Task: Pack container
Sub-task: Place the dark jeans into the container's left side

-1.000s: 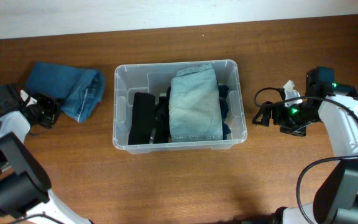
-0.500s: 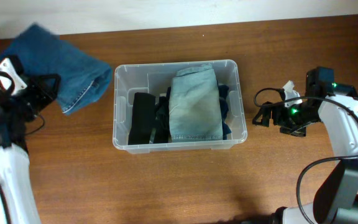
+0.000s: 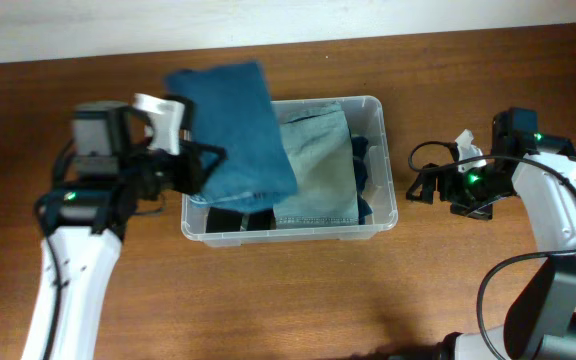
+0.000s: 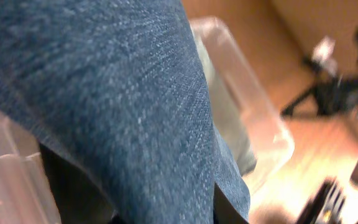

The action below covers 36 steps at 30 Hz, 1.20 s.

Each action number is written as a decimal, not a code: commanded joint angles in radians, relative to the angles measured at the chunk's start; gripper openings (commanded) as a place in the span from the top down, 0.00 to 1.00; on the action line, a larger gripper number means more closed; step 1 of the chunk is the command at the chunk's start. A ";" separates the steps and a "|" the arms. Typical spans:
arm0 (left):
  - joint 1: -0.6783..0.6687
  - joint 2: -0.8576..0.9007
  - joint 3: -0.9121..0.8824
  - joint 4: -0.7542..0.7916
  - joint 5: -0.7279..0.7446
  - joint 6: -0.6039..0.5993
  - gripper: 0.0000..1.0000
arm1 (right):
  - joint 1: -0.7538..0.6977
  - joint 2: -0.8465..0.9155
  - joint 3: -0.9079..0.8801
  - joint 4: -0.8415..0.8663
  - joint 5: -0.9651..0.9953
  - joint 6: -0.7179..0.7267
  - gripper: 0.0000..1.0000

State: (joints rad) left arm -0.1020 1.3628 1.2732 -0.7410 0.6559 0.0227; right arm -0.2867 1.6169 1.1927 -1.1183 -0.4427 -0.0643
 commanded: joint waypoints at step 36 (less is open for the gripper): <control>0.011 0.181 0.114 -0.014 -0.455 0.187 0.01 | -0.002 -0.006 -0.003 0.003 0.022 -0.010 0.02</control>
State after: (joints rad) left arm -0.0921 1.5486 1.3167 -0.7685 0.3779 0.2478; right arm -0.2867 1.6169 1.1927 -1.1179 -0.4313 -0.0647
